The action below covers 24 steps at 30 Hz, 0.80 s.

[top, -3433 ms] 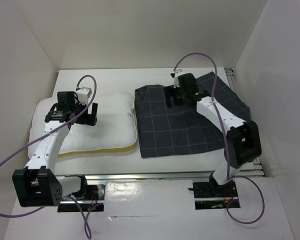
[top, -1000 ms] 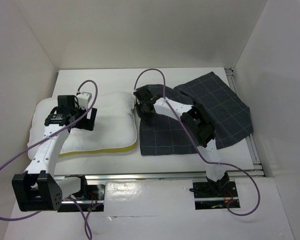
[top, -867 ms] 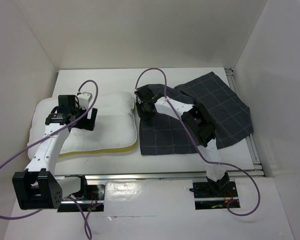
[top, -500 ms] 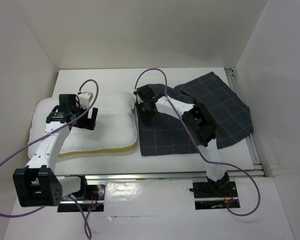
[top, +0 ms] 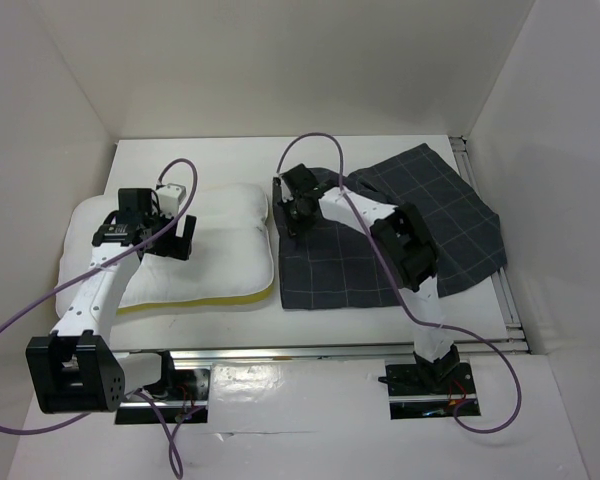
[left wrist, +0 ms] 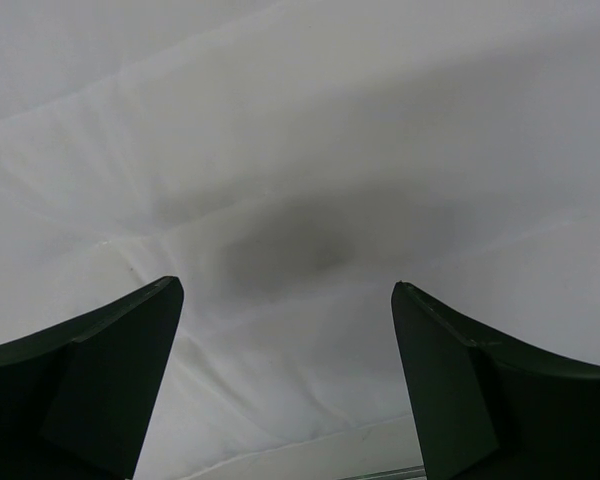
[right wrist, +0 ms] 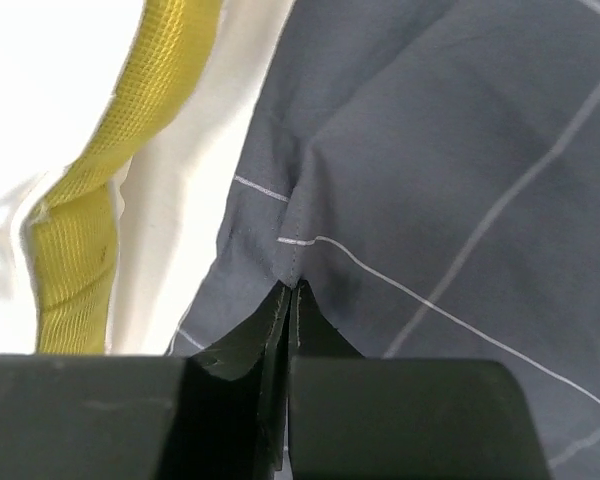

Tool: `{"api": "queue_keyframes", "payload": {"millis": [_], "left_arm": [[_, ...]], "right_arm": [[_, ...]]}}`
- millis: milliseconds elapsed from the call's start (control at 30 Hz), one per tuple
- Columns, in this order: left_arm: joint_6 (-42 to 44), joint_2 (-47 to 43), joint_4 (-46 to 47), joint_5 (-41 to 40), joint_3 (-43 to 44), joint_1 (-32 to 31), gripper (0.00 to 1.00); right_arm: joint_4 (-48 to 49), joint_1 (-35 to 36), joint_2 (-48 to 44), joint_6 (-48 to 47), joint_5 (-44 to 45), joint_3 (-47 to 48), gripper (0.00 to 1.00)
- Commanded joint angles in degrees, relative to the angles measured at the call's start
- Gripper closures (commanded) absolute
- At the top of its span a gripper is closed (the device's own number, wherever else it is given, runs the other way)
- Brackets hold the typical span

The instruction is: Put the pillow into the pillowcase

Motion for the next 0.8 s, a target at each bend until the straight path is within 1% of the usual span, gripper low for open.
{"api": "queue_keyframes", "payload": {"millis": [0,233,333,500,667,767], "left_arm": [[-0.1,0.4,1.1,1.2,2.8,0.1,0.00],[-0.1,1.6,1.1,1.7,3.9,0.1,0.00],[-0.1,2.1,0.5,2.2,4.5,0.1,0.00],[-0.1,3.3,1.1,2.2,5.5,0.1,0.00],[-0.1,3.3,0.5,2.2,6.1,0.1,0.00],[-0.1,3.3,0.5,1.7,6.1,0.1,0.00]], "right_arm": [[-1.1,-2.1,-6.2,-0.5,-1.8,2.2,1.00],[-1.6,-5.8,-10.1,-1.6,-4.4,-0.8,1.00],[-2.8,-6.5,-10.1,-2.1,-7.3,-0.8,0.98],[-7.1,-6.5,-4.4,-2.6,-12.0,0.8,0.98],[-6.6,-6.5,-2.5,-2.6,-14.6,0.8,0.98],[-6.6,-6.5,-1.2,-2.6,-14.6,1.3,0.92]]}}
